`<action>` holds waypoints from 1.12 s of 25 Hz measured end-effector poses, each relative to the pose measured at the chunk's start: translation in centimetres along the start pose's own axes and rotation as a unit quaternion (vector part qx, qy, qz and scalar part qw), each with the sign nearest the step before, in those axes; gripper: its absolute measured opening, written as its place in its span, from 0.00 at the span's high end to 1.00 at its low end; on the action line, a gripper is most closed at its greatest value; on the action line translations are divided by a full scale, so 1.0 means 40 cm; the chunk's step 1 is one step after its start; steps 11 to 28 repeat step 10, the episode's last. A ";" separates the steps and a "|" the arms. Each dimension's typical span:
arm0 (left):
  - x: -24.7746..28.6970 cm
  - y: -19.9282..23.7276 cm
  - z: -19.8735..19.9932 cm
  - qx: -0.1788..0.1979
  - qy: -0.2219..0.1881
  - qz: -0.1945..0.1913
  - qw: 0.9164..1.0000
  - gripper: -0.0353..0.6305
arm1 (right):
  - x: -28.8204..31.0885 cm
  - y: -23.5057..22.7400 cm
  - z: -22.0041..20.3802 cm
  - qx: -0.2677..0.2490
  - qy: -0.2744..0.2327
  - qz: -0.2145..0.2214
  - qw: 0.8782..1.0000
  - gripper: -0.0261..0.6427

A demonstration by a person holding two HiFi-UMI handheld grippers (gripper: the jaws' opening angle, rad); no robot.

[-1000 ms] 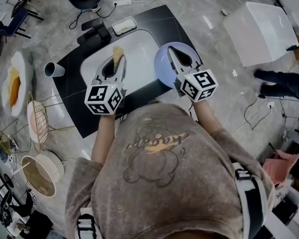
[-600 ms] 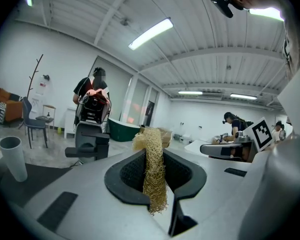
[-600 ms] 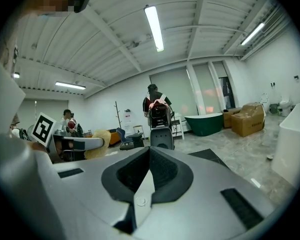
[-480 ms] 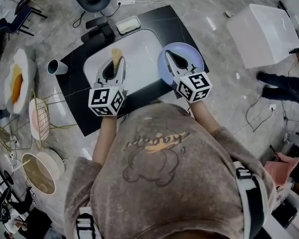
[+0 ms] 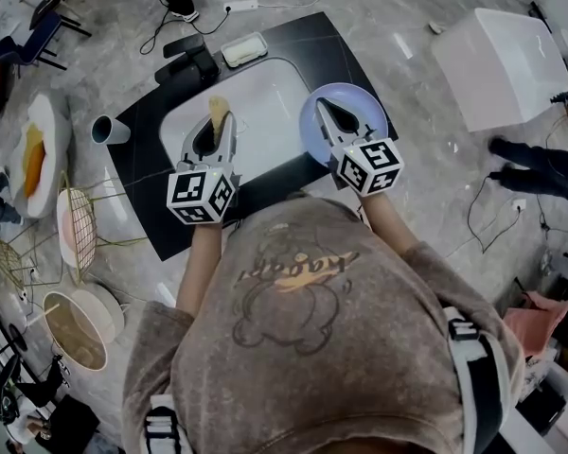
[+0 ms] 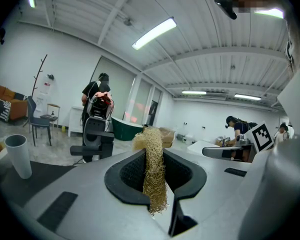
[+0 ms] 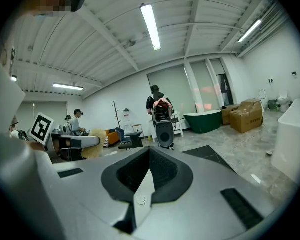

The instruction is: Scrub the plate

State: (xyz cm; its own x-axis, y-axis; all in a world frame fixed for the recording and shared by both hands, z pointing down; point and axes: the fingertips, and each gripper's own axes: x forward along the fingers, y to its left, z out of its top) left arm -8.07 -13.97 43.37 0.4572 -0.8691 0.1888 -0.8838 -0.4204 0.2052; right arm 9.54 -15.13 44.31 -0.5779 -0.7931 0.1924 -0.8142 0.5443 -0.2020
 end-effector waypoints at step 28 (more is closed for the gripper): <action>0.001 -0.003 0.000 -0.015 -0.001 0.002 1.000 0.83 | 0.000 -0.006 -0.005 -0.002 0.006 -0.002 1.000 0.97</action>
